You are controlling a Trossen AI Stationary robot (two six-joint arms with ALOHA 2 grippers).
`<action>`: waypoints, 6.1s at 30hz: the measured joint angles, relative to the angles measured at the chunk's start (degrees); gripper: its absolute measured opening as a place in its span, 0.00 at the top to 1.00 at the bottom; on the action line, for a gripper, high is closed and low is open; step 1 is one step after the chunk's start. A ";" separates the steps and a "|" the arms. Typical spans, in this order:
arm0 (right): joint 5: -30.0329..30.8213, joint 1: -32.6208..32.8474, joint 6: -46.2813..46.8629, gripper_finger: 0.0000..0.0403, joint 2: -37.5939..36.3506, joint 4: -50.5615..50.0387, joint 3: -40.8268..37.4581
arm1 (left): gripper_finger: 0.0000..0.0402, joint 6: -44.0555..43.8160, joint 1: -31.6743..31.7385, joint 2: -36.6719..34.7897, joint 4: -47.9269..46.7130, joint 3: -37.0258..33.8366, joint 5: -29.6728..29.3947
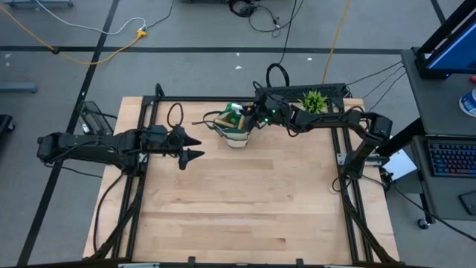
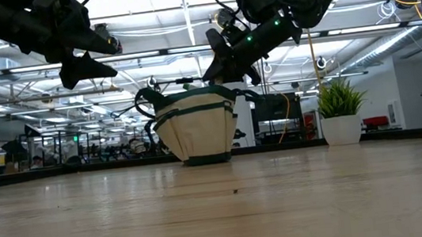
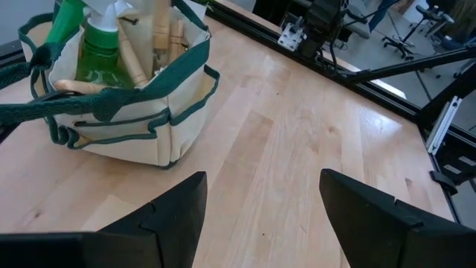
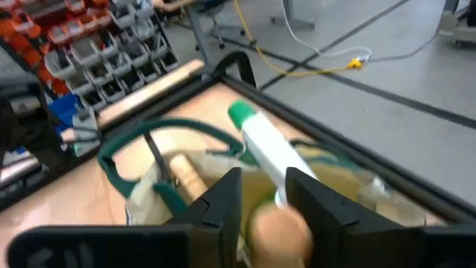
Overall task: Pick & Place Garden tools in Gardening bag
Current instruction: Put the brown trowel into the gardening bag, then return to Home Position
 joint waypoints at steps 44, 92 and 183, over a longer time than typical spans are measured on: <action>5.79 0.04 -11.83 1.00 -24.87 -5.78 -13.54 | 0.34 1.46 -0.02 -10.52 -7.28 0.02 -5.99; 9.09 0.46 -6.74 1.00 -14.35 8.10 -13.97 | 0.34 0.91 -0.03 -11.82 -8.07 -0.07 -5.96; -5.54 0.42 -9.69 1.00 -83.49 -24.67 -50.40 | 0.34 6.67 -10.60 -43.65 -14.13 -20.35 -19.78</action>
